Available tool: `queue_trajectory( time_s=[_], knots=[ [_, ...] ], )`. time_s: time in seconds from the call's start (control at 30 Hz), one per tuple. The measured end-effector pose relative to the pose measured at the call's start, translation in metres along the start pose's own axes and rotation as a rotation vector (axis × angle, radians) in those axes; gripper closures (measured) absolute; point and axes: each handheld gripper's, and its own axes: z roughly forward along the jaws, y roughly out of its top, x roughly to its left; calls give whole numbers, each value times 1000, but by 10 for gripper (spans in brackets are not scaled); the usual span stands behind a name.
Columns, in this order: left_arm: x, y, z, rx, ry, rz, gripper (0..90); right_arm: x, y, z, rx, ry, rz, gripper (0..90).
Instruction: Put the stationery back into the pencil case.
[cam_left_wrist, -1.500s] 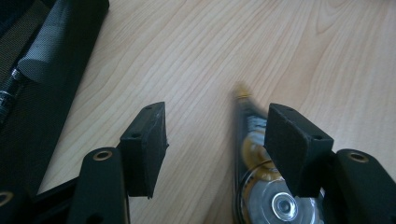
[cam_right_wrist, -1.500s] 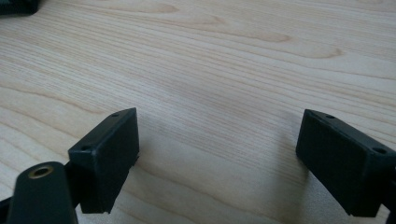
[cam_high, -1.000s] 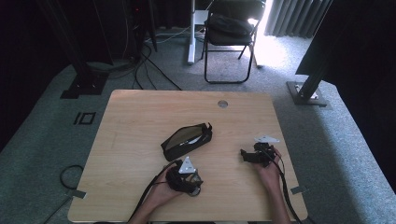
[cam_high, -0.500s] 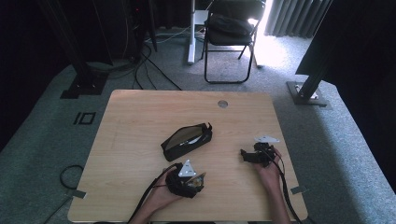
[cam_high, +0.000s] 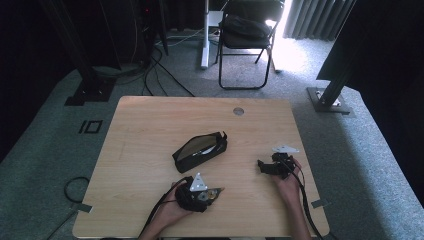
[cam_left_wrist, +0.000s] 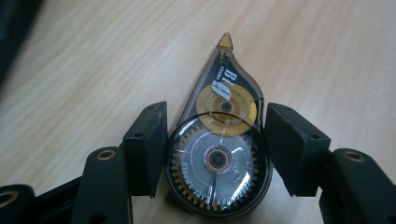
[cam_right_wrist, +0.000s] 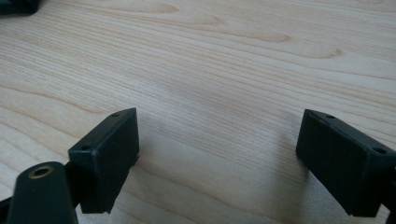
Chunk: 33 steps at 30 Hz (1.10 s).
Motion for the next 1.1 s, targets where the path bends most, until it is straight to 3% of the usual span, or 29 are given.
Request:
queue_trajectory(
  time_s=[0.23,0.57,0.73,1.1],
  knots=[
    [16,6,3,2,54,-24,414,0,0,0,-1,0,-1,132],
    [37,12,8,14,75,-52,408,0,0,0,0,0,0,132],
    [40,8,5,8,63,-53,374,0,0,0,0,0,1,132],
    [38,2,1,12,80,-28,354,0,0,0,0,0,0,132]
  ],
)
